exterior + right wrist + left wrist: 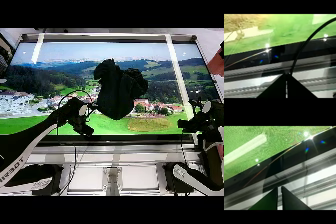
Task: Fold the clothes and pants, and hang the long-sleeved shirts on hangers.
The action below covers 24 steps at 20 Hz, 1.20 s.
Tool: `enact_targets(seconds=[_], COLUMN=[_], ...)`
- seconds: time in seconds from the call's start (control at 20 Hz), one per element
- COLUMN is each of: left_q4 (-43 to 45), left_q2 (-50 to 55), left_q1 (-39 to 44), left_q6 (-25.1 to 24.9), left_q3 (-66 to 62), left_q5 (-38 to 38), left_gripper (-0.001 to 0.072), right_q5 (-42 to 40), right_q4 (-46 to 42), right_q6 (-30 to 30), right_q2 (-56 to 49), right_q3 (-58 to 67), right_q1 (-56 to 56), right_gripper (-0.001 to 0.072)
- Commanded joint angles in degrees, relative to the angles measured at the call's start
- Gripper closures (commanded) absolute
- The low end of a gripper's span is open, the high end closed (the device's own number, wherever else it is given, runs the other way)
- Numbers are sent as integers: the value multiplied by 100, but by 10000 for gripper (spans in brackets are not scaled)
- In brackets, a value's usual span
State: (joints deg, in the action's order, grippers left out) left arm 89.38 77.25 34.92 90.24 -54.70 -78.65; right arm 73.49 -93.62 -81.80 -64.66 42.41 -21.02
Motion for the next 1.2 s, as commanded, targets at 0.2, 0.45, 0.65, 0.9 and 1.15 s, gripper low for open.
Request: enact_targets(seconds=[0.2,0.45,0.65,0.9,1.15], left_q4=[0,0,0,0,0], left_q2=[-4,-4,-4,2,4], left_q1=[-2,-2,-2,-2,-2], left_q6=[0,0,0,0,0], left_q3=[2,2,2,2,2], left_q5=[2,2,2,13,63], left_gripper=[639,639,639,639,639], right_q5=[0,-35,-483,-614,-1502], right_q4=[2,66,208,1270,2559], right_q6=[0,-2,-76,-776,-1298], right_q2=[2,2,-2,-2,-2], right_q3=[-2,-2,-2,-2,-2], right_q1=[-2,-2,-2,-2,0], right_gripper=[669,669,669,669,669])
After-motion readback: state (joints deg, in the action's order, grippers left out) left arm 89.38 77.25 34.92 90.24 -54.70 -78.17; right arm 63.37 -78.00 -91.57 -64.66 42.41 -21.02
